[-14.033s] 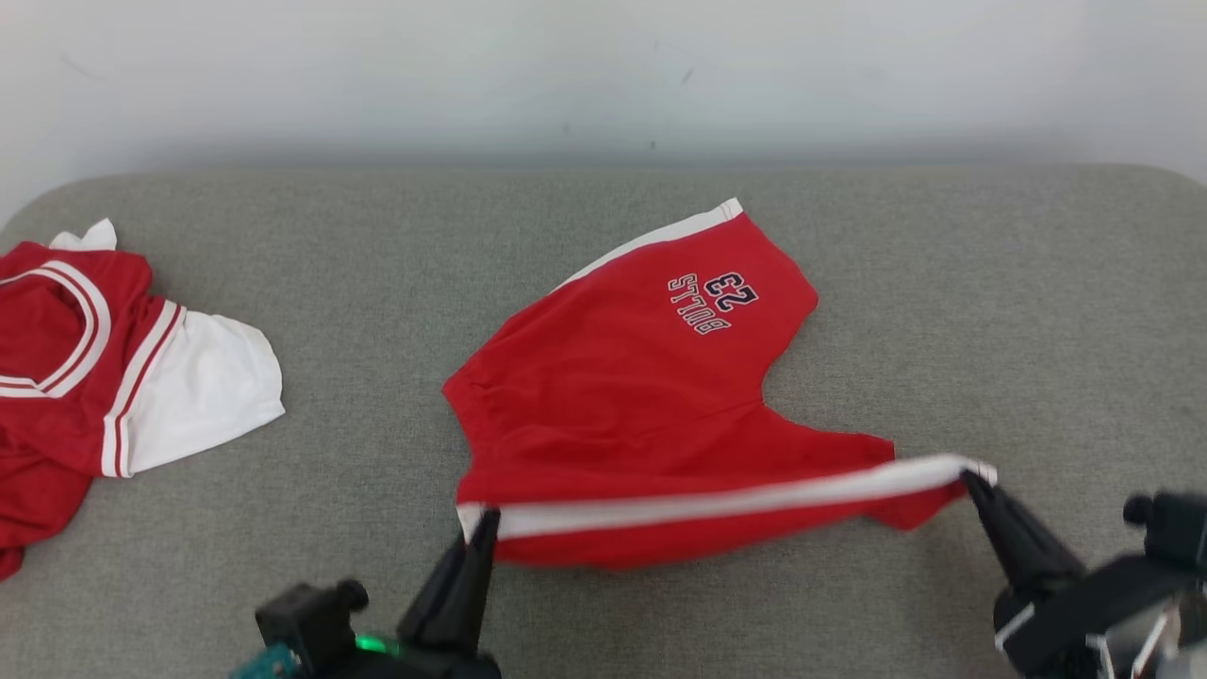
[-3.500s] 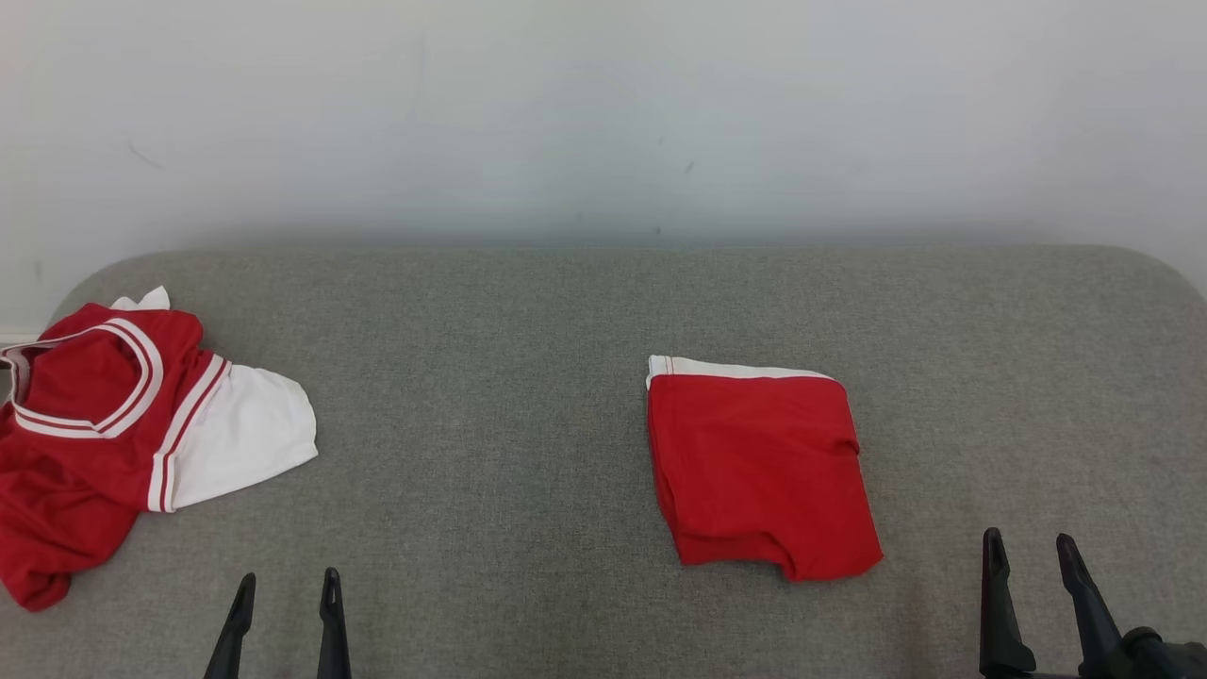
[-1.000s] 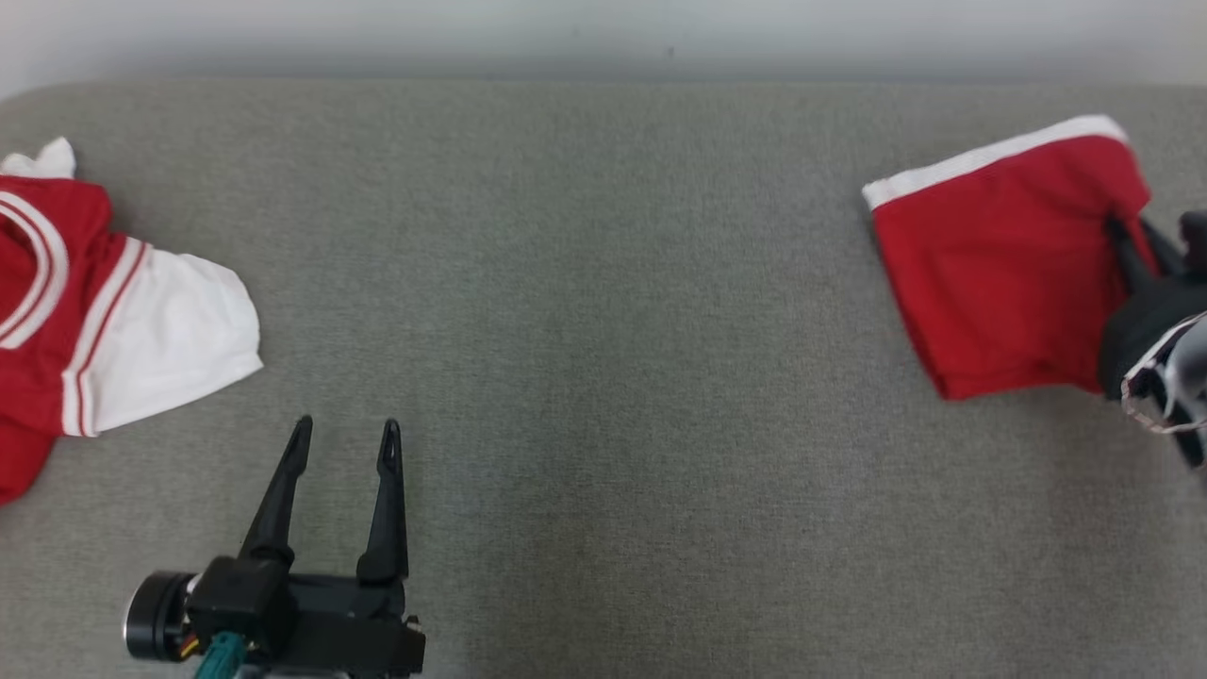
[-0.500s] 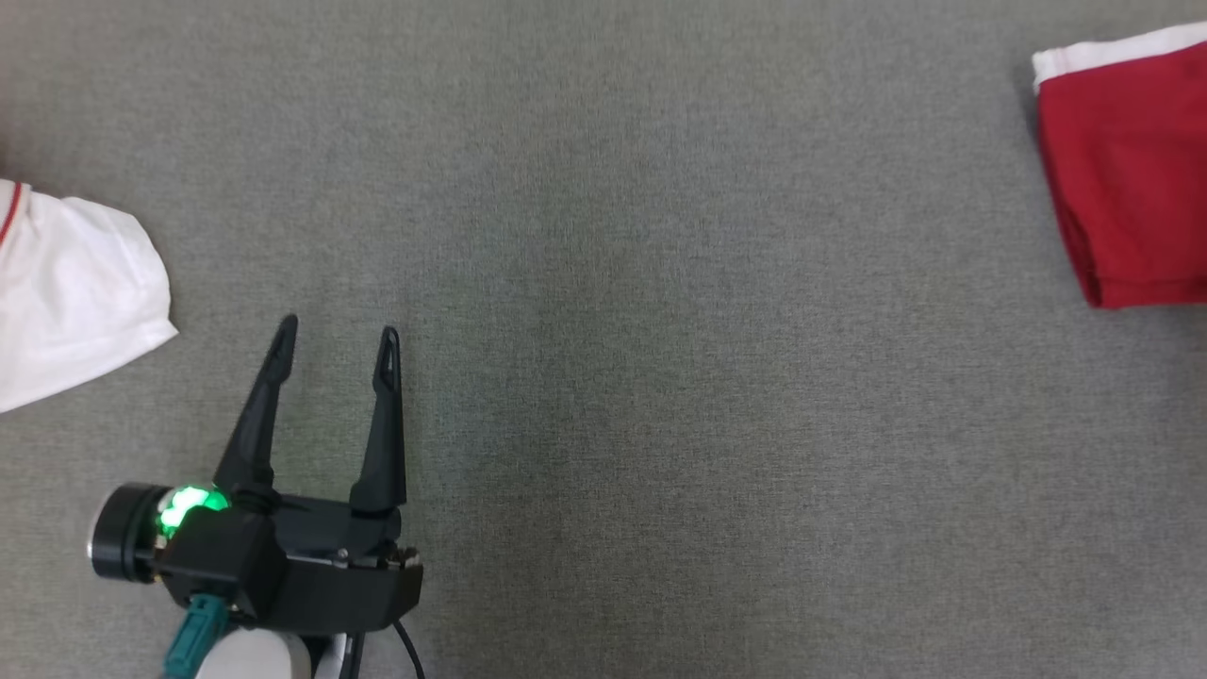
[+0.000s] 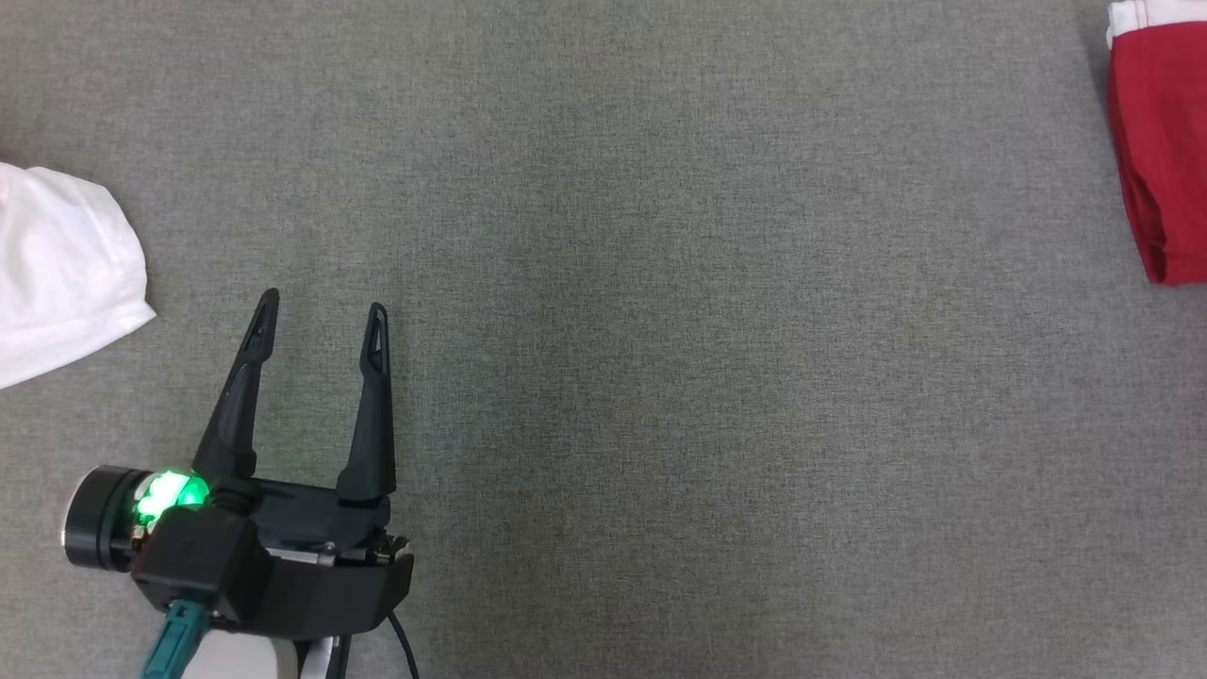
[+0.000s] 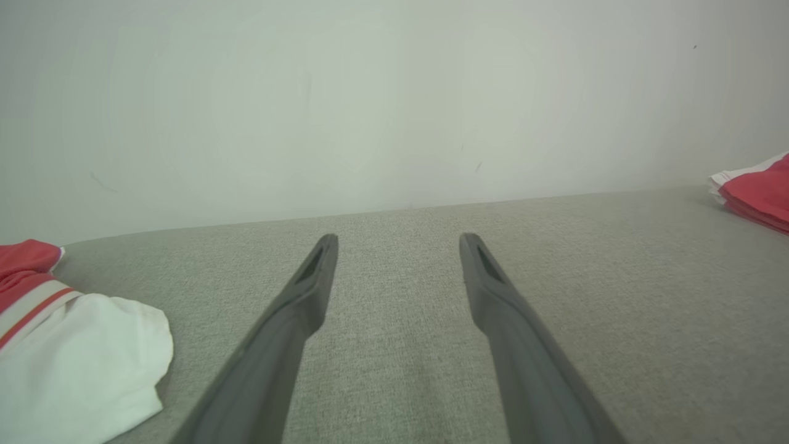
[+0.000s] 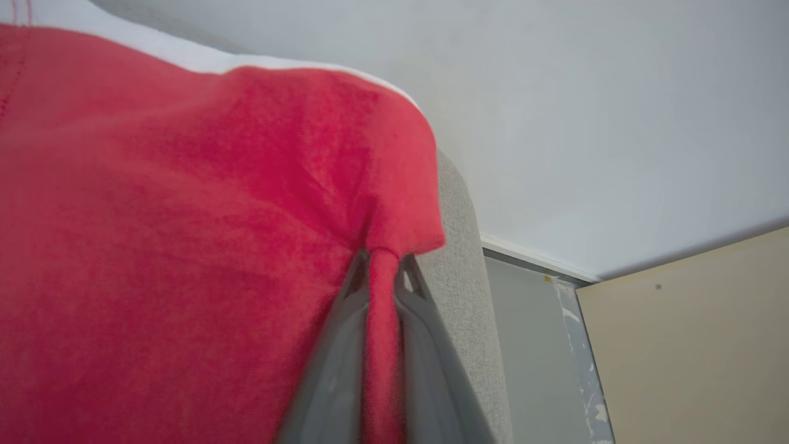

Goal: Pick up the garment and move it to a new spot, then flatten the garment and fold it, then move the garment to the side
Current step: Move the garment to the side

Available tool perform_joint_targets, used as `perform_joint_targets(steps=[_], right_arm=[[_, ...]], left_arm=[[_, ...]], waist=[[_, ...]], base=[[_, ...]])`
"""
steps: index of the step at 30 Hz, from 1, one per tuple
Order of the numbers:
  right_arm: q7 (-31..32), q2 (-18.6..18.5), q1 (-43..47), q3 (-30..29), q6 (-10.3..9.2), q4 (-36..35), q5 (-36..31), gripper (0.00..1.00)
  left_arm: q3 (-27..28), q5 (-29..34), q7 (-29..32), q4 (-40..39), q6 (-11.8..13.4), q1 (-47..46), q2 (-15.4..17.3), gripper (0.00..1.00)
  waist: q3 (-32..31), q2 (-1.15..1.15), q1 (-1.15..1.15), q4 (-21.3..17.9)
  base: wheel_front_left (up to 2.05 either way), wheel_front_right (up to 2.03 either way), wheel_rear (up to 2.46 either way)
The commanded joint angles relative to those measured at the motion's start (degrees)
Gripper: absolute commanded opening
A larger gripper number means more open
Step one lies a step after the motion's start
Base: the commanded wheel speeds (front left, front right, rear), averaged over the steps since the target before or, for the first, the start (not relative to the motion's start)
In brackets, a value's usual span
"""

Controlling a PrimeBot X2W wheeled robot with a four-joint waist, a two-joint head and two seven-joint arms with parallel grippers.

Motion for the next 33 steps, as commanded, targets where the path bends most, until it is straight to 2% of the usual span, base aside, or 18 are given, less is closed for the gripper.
perform_joint_targets(steps=[1,4,5,6,7,14,22,26,33], right_arm=[[0.12,0.03,-1.23,0.06,-0.15,0.56,-0.39,0.0],[0.83,0.13,-1.3,-0.56,-0.15,1.22,-0.11,0.0],[0.92,0.13,-1.29,-0.67,-0.15,1.51,-0.3,0.26],[1.07,0.06,-1.37,-0.87,-0.15,1.66,-0.63,0.84],[0.86,-0.13,-1.54,-1.06,-0.15,1.76,-1.0,1.0],[-0.33,1.43,-2.09,-0.87,-0.15,2.29,-3.0,1.0],[-3.95,6.77,2.13,-4.92,-0.15,-2.2,1.4,1.0],[-4.06,8.52,6.62,-8.52,-0.15,-9.33,2.28,1.0],[-4.1,11.95,21.73,-21.29,-0.15,-25.63,-1.11,1.0]], left_arm=[[0.32,0.24,-0.16,-0.23,0.04,0.3,0.07,1.0],[0.55,0.06,-0.16,0.13,0.03,0.36,0.02,1.0],[0.64,-0.05,-0.16,0.35,0.02,0.43,0.02,1.0],[0.68,-0.14,-0.16,0.57,0.01,0.5,-0.02,1.0],[0.64,-0.15,-0.16,0.71,0.11,0.65,-0.09,1.0],[1.68,-0.99,-0.16,2.32,0.4,2.72,-0.25,1.0],[4.19,-2.85,-0.16,4.39,0.72,8.14,-0.44,1.0],[5.07,-2.97,-0.16,4.87,0.96,10.94,-0.45,1.0],[6.22,-3.52,-0.16,5.47,1.23,14.66,-0.47,1.0]], waist=[[-0.02,-0.01,0.0,-0.05],[-0.28,-0.01,0.0,-0.12],[-0.52,-0.01,0.0,-0.14],[-0.81,-0.01,0.0,-0.16],[-1.13,-0.01,0.0,-0.18],[-5.96,-0.01,0.0,-1.44],[-14.11,-0.01,0.0,-2.93],[-17.1,-0.01,0.0,-3.09],[-20.94,-0.01,0.0,-2.11]], base=[[0.0,0.0,0.0],[0.0,0.0,0.0],[0.0,0.0,0.0],[0.0,0.0,0.0],[0.0,0.0,0.0],[0.0,0.0,0.0],[0.0,0.0,0.0],[0.0,0.0,0.0],[0.0,0.0,0.0]])
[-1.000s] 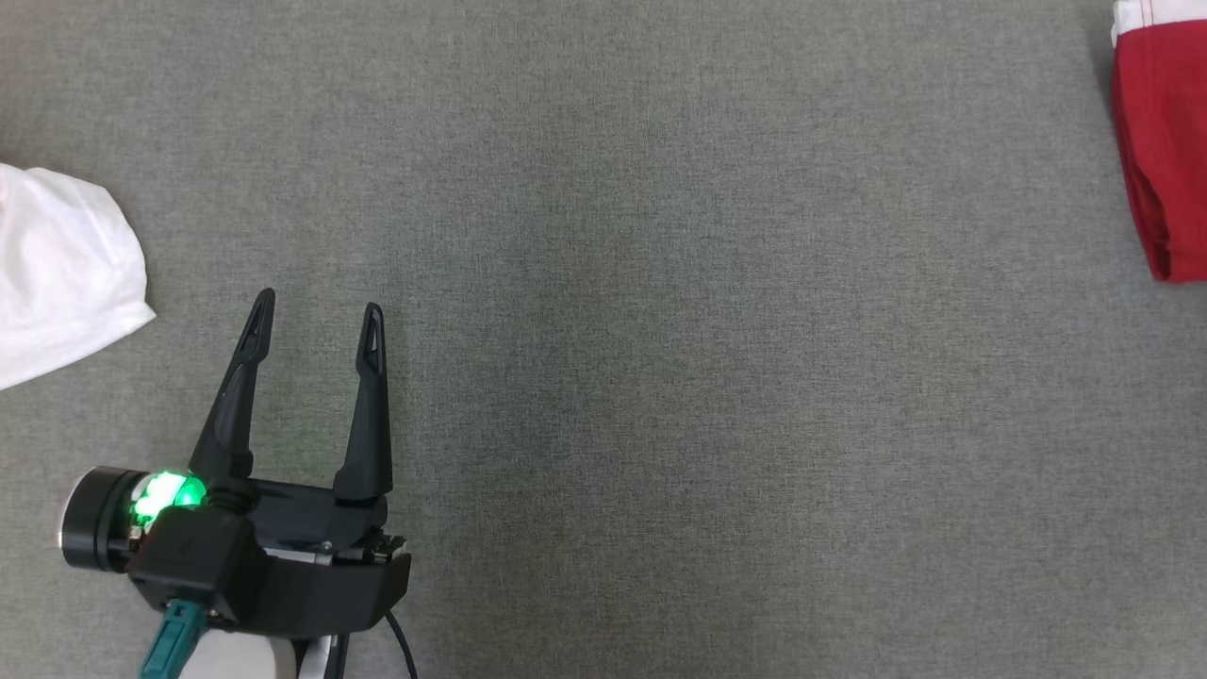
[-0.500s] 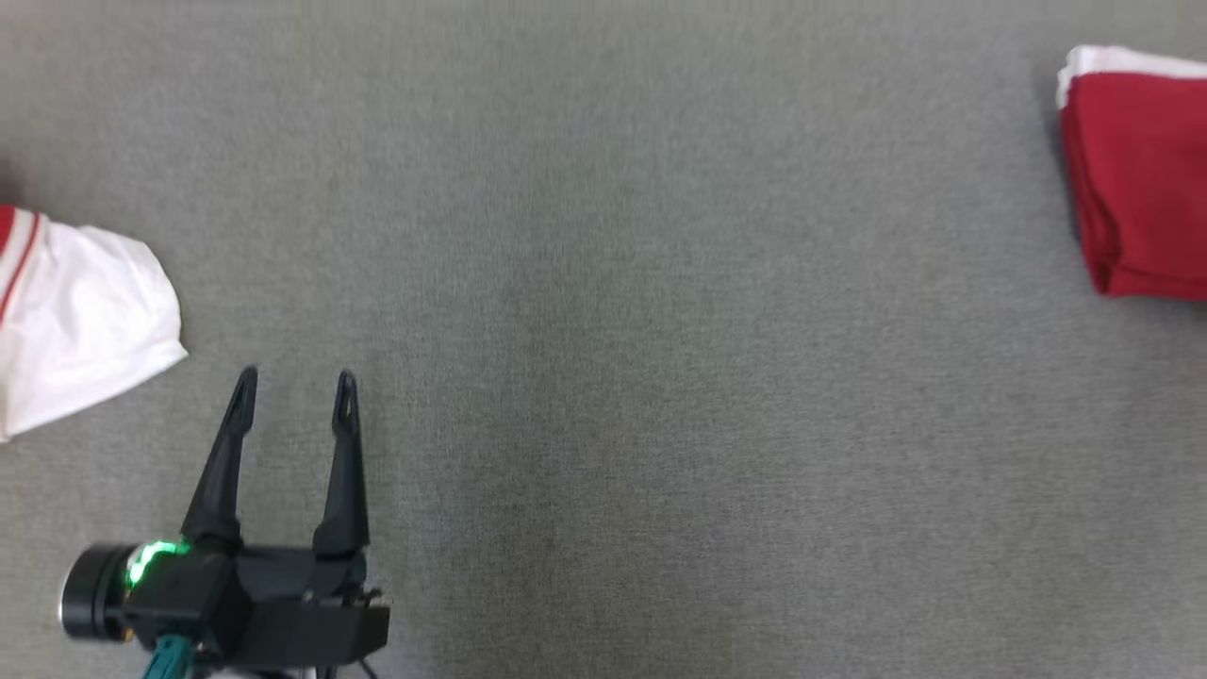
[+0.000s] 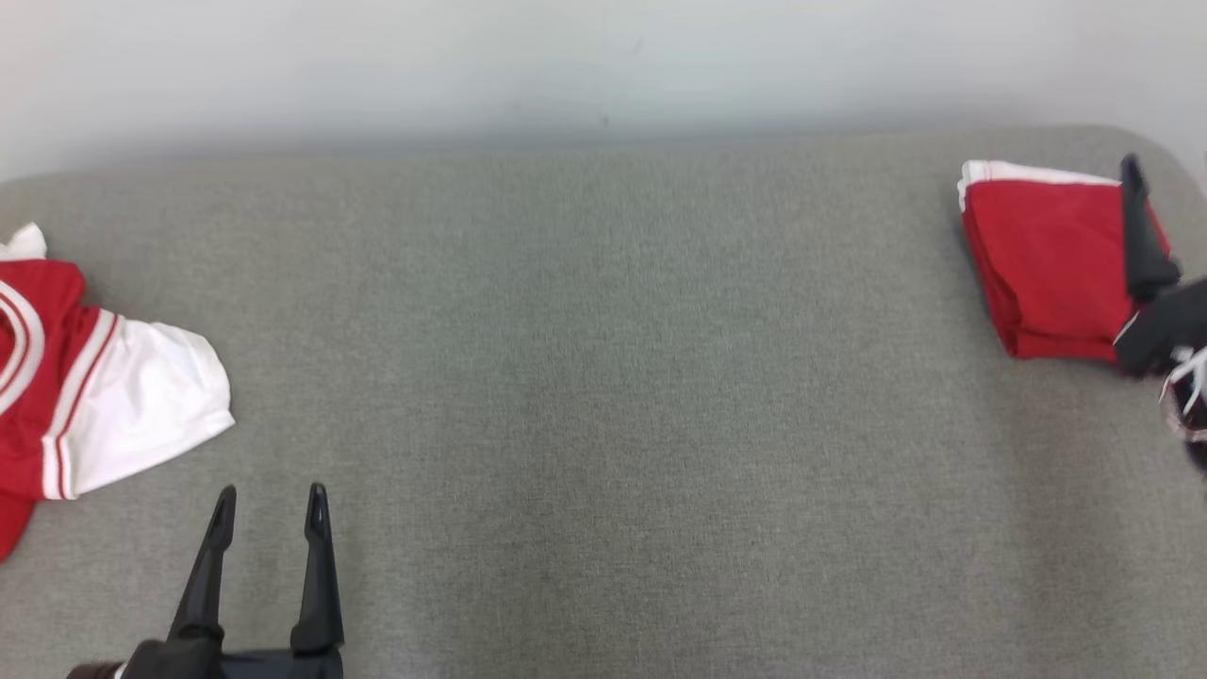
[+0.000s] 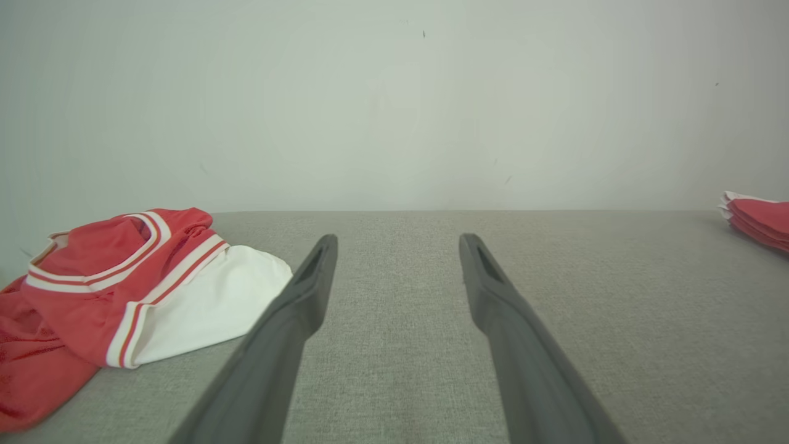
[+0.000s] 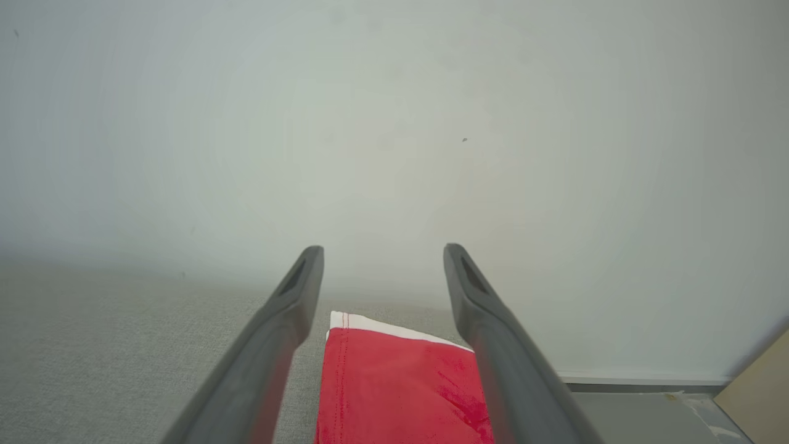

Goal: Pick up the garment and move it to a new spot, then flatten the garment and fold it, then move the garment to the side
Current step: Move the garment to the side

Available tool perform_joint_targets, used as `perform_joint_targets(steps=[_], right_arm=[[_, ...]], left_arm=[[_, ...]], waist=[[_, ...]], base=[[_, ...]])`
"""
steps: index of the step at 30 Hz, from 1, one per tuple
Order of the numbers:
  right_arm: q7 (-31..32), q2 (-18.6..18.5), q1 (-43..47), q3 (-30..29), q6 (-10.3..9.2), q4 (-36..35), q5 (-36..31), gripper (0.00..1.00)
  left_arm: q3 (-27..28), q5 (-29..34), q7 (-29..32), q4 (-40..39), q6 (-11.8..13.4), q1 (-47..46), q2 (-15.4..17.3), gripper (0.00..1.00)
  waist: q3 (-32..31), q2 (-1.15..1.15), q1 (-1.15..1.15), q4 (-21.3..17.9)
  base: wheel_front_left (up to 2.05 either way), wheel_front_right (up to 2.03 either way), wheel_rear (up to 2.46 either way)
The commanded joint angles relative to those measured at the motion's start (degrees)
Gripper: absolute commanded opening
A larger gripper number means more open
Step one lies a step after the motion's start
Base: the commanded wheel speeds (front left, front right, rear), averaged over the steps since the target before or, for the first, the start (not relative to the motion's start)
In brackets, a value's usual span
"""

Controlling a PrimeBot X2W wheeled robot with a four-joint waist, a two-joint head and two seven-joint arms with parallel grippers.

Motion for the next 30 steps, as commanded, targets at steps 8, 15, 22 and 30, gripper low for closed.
perform_joint_targets(steps=[8,15,22,30], right_arm=[[-0.15,11.06,20.22,-12.38,-0.14,-18.1,-9.78,1.0],[-0.16,17.3,31.79,-15.56,-0.14,-27.74,-11.9,1.0],[-0.16,22.85,42.12,-18.21,-0.14,-35.57,-12.87,1.0],[-0.16,27.15,48.94,-19.21,-0.14,-39.17,-13.38,1.0]], left_arm=[[-0.32,-0.81,-0.16,1.21,0.39,3.39,-0.02,1.0],[-0.48,-1.3,-0.16,2.78,0.15,4.37,-0.03,1.0],[-0.3,-1.5,-0.16,3.32,0.98,6.3,-0.03,1.0],[-0.78,-1.49,-0.16,2.87,1.88,7.62,-0.03,1.0]], waist=[[-5.33,0.01,0.02,1.55],[-7.02,0.01,0.02,2.55],[-8.97,0.01,0.02,2.25],[-9.93,0.01,0.02,1.87]], base=[[0.0,0.0,0.0],[0.0,0.0,0.0],[0.0,0.0,0.0],[0.0,0.0,0.0]])
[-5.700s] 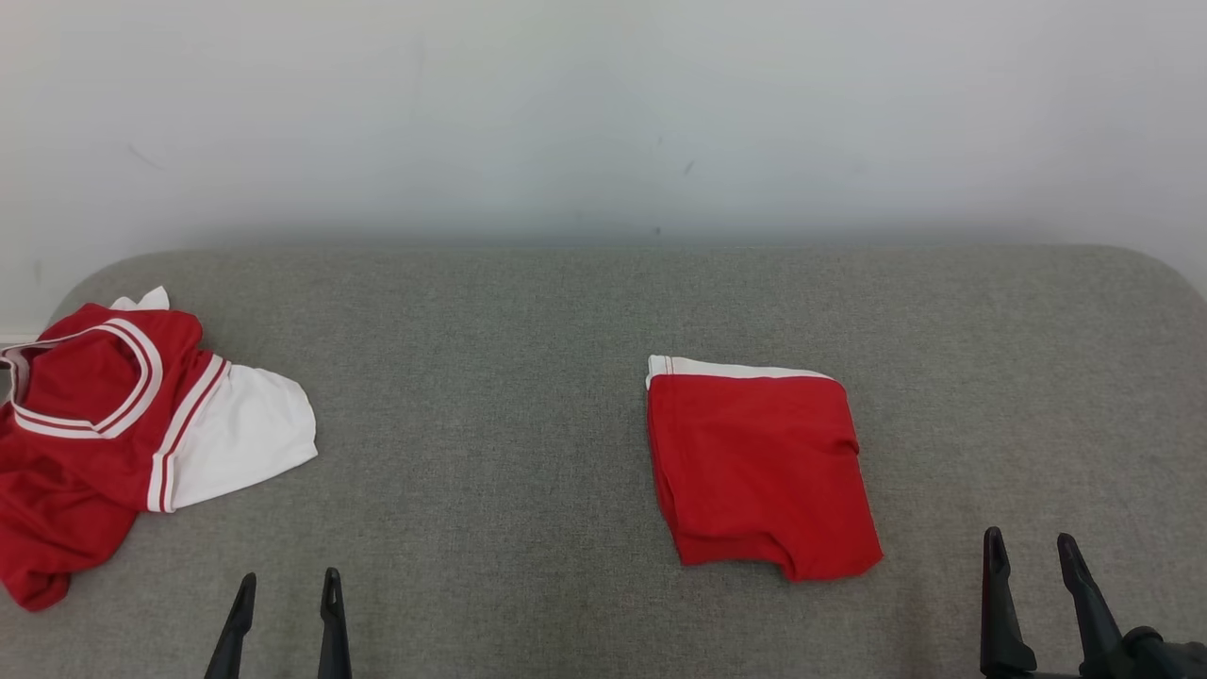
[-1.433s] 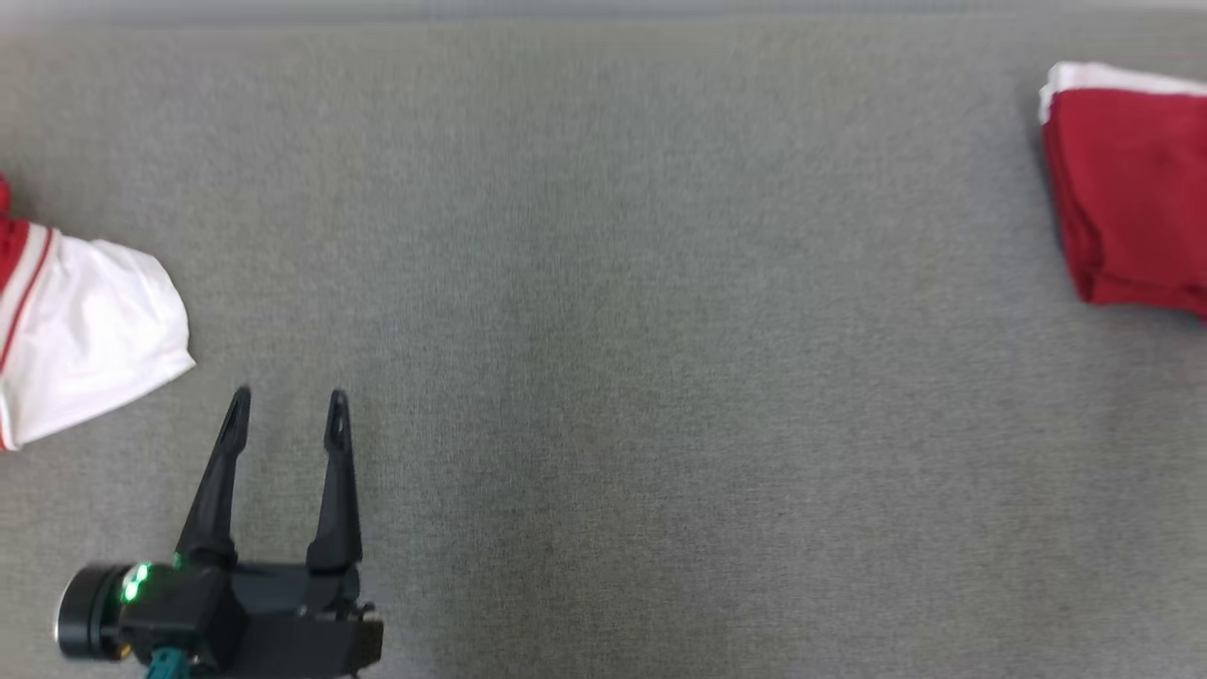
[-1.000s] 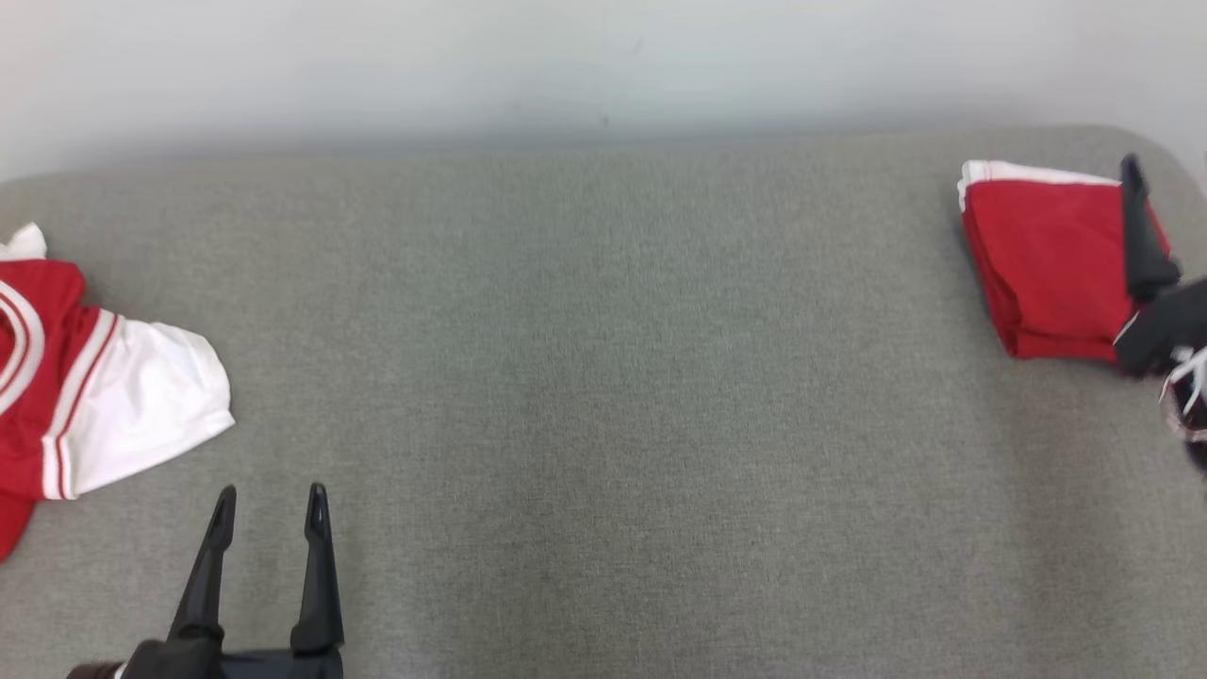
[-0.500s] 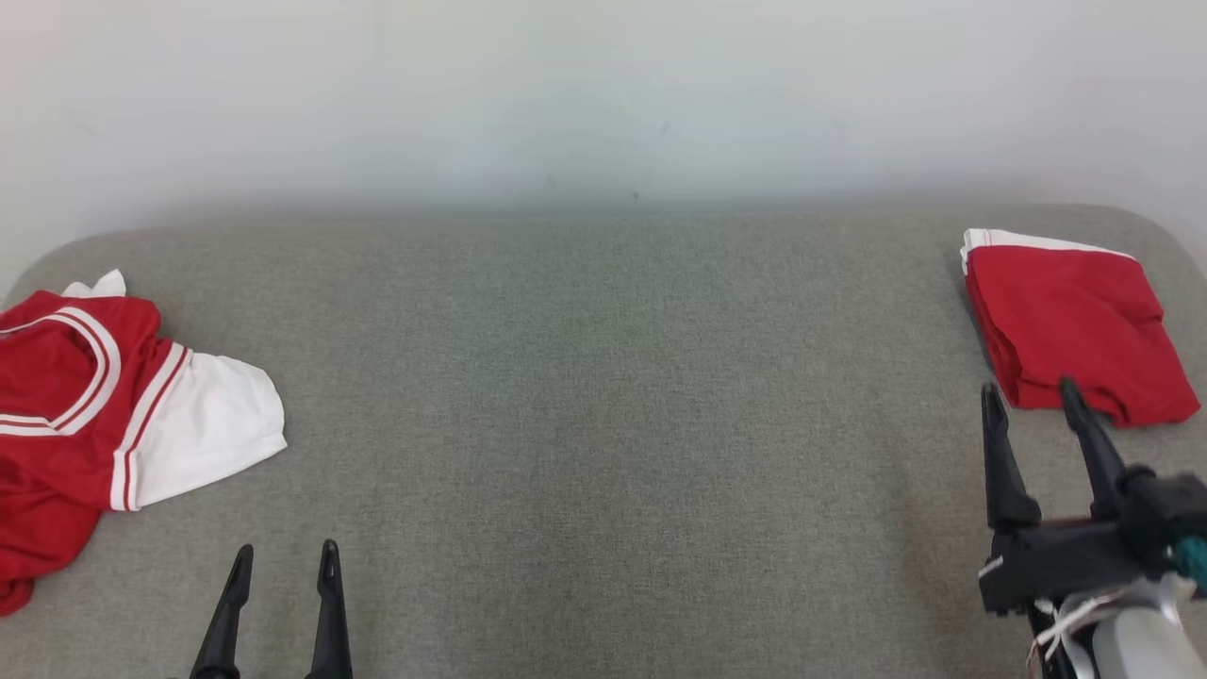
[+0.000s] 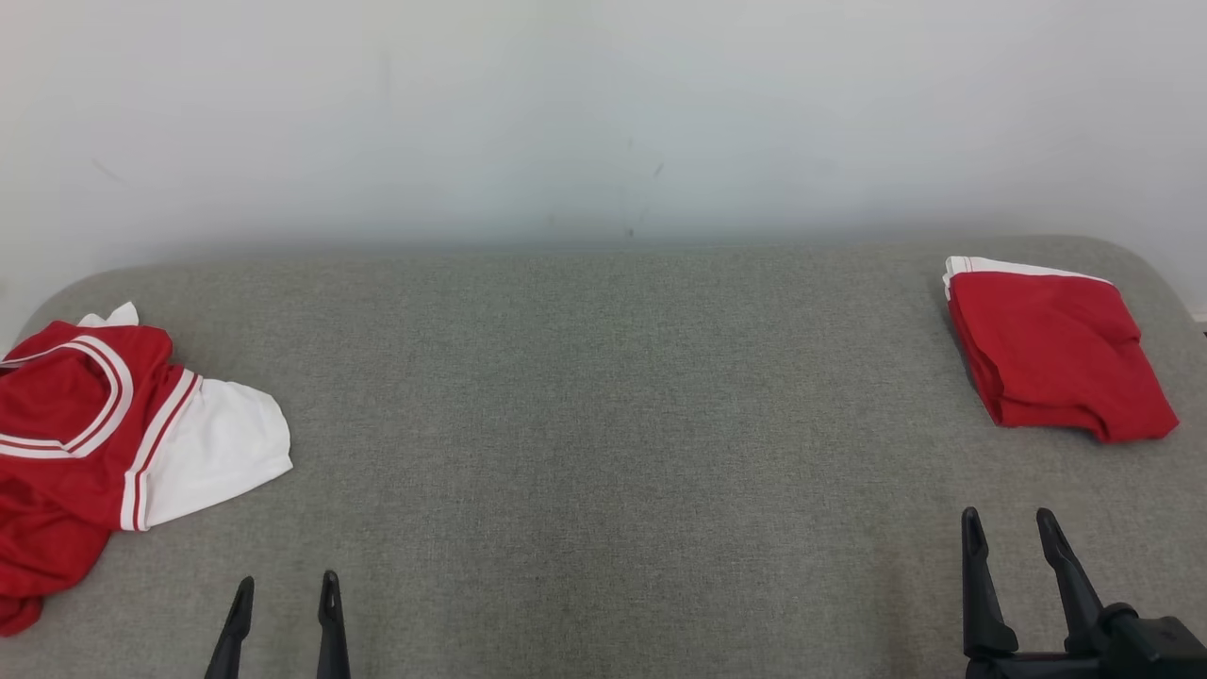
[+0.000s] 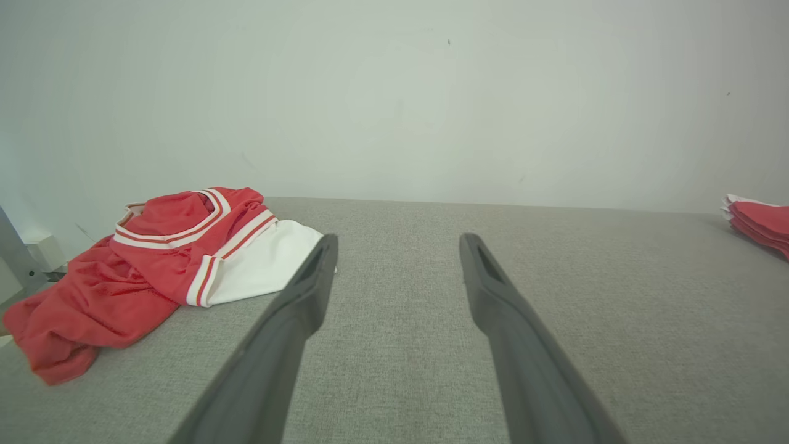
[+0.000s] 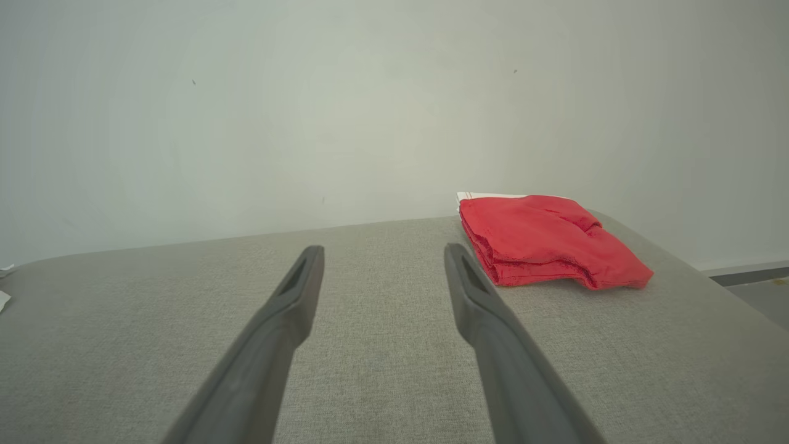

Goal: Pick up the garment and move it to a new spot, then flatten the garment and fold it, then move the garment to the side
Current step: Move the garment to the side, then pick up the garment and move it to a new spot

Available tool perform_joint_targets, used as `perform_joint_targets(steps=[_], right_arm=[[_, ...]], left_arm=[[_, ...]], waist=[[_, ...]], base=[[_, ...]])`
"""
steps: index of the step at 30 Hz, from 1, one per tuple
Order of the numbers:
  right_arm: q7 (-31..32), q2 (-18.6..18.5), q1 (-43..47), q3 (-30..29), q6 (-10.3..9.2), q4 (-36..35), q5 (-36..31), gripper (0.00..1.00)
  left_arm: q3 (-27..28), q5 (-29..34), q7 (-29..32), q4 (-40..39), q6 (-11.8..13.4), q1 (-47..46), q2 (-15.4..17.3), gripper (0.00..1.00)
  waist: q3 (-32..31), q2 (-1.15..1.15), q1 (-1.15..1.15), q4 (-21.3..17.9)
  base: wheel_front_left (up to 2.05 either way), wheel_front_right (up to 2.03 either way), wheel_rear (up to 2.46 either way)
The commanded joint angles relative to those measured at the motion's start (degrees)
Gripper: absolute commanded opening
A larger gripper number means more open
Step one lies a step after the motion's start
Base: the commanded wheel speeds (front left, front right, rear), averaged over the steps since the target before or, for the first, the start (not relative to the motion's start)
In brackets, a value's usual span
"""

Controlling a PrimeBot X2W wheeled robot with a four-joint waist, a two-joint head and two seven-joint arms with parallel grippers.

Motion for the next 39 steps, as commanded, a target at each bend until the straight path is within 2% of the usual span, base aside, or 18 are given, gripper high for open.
perform_joint_targets(steps=[1,13,39], right_arm=[[-0.06,0.82,0.89,-0.74,-0.13,-0.51,0.0,1.0],[-0.06,2.2,1.42,-2.2,-0.13,1.03,-1.66,1.0],[-0.06,2.51,1.66,-1.69,-0.13,2.38,-1.41,1.0]], left_arm=[[-0.32,0.03,-0.16,-0.38,0.24,1.16,-0.03,1.0],[-0.44,3.59,-0.16,-0.32,0.02,1.83,-0.03,1.0],[-0.06,2.41,-0.16,-0.45,1.24,2.16,-0.04,1.0]], waist=[[-0.15,0.01,0.0,-0.14],[-0.36,0.01,0.0,-0.33],[-0.29,0.01,0.0,0.45]], base=[[0.0,0.0,0.0],[0.0,0.0,0.0],[0.0,0.0,0.0]])
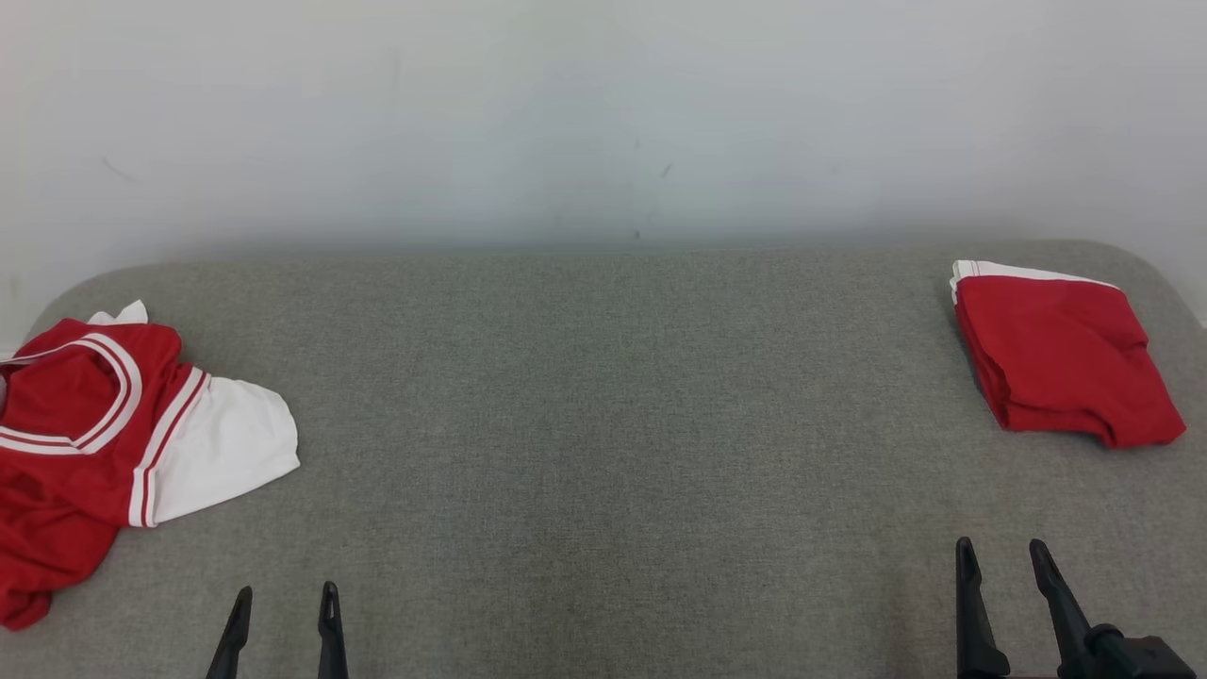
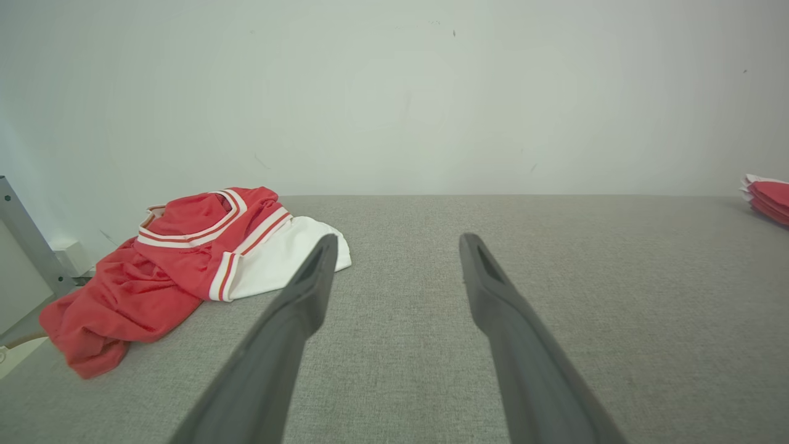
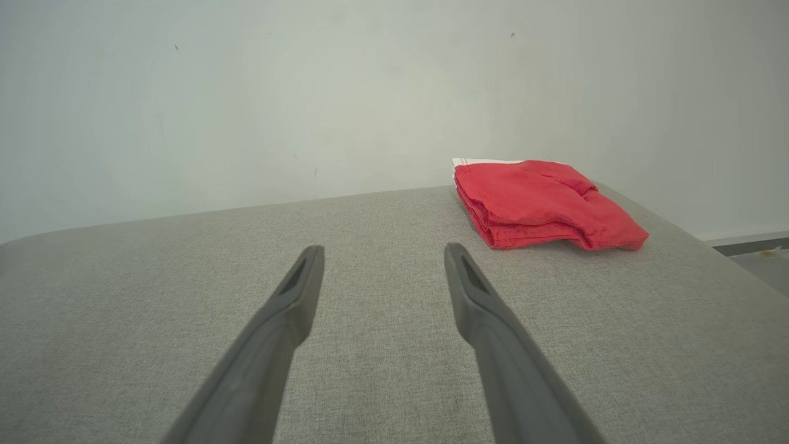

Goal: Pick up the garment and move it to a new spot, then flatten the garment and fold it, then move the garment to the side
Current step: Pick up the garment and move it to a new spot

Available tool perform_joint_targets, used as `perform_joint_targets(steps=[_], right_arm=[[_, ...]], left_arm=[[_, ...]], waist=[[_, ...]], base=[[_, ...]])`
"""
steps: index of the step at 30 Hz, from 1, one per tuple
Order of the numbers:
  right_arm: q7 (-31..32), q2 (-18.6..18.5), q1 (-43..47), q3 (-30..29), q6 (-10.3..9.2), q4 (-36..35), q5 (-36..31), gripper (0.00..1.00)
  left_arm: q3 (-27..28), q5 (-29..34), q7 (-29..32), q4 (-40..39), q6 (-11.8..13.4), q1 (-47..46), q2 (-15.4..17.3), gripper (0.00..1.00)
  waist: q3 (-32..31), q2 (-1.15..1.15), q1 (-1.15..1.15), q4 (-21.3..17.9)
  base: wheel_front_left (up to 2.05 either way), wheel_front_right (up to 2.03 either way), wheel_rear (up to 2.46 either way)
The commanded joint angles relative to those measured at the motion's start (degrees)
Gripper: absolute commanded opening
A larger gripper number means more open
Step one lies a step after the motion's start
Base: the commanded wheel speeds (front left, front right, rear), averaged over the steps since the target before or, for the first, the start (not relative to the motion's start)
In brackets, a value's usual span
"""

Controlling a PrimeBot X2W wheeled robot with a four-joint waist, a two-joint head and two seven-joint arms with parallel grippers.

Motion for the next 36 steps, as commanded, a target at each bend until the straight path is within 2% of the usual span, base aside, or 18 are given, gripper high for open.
perform_joint_targets(steps=[1,11,31,36], right_arm=[[-0.06,0.16,0.13,0.01,-0.13,-0.04,0.18,1.0],[-0.07,0.19,1.15,-0.01,-0.13,0.71,0.57,1.0],[-0.07,0.2,0.8,1.09,-0.13,1.93,1.03,1.0],[-0.07,0.19,0.17,1.81,-0.13,2.14,1.27,1.0]], left_arm=[[0.02,-0.53,-0.16,-0.21,0.2,1.02,-0.04,1.0],[0.55,-1.24,-0.16,0.73,0.66,0.78,-0.04,1.0],[1.76,-1.17,-0.15,3.01,0.03,-1.22,-0.03,1.0],[2.45,-0.95,-0.15,3.66,-0.28,-1.86,-0.03,1.0]], waist=[[0.0,0.0,0.0,0.07],[-0.18,0.0,0.0,4.69],[0.26,0.0,0.0,21.47],[0.75,0.0,0.0,24.22]], base=[[0.0,0.0,0.0],[0.0,0.0,0.0],[0.0,0.0,0.0],[0.0,0.0,0.0]])
